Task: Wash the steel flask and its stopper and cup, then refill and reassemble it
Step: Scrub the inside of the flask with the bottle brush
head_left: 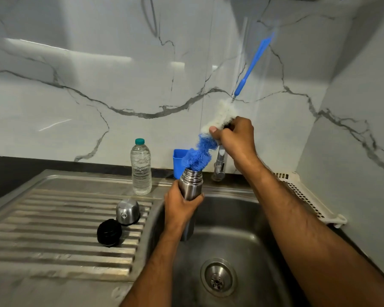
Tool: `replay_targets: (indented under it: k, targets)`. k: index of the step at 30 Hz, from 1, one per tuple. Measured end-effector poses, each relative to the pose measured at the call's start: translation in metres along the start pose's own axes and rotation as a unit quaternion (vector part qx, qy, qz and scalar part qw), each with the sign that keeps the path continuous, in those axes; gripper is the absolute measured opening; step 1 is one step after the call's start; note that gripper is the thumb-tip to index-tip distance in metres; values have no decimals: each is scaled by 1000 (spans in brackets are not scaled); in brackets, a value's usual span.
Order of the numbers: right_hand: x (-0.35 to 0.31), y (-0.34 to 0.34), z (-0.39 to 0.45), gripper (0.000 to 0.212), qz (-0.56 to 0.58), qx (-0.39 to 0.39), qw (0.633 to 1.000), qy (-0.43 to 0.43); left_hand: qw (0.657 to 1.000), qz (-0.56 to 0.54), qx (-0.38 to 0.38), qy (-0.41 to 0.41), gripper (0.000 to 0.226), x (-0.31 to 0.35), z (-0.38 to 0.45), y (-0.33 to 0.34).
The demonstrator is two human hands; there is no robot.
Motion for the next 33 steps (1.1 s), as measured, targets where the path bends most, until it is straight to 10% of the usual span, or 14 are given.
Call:
replay_targets:
  k: [22,33]
  targets:
    - [37,-10,-60,38,-91,-70,992,-49,994,-27,-73,74,68,15,-11,21]
    - [4,-61,-52,31,117,-189,974,42,988,39,-54,142,74,15,-12,28]
Point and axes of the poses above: each hand's wrist, its own z-axis towards the middle knuckle, its own y-axis out of the palm, x = y × z, the point moved 5 cm from there along z, towards the middle knuckle, and after that the axes turned 3 degrees about y, right-handed, at the moved point
